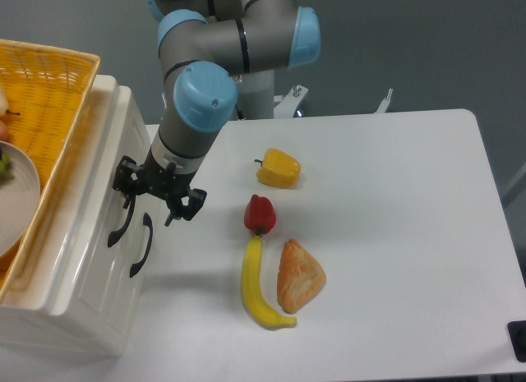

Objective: Slide the top white drawer open
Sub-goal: 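Lower the gripper onto the upper drawer handle and close on it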

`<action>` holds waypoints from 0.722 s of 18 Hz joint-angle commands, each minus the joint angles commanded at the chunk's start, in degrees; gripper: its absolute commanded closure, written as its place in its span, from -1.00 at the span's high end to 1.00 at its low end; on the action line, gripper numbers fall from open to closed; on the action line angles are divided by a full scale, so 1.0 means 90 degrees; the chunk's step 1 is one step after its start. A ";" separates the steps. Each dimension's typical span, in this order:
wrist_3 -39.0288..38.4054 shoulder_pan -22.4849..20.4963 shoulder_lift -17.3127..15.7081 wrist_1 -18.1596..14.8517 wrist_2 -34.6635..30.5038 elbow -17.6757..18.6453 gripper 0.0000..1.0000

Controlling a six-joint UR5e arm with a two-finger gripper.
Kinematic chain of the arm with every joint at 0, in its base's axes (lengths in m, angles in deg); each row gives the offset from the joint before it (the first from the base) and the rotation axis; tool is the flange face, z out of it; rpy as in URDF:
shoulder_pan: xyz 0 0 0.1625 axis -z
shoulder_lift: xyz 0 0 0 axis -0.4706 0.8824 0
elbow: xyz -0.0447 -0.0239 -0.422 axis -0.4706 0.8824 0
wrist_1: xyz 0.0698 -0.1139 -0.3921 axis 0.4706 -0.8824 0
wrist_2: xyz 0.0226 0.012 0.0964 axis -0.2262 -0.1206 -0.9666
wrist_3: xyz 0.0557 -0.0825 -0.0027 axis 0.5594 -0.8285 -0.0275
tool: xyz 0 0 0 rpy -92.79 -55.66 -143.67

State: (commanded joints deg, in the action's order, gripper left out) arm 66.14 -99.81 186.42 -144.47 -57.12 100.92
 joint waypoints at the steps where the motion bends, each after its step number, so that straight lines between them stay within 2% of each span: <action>1: 0.0019 0.0029 0.0010 0.0010 0.0000 -0.0010 0.39; 5: 0.0000 0.0068 0.0020 0.0107 0.0000 -0.0039 0.26; 13: 0.0000 0.0088 0.0020 0.0137 0.0000 -0.0039 0.19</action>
State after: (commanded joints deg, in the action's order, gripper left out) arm 66.14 -99.02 186.60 -143.24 -57.12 100.57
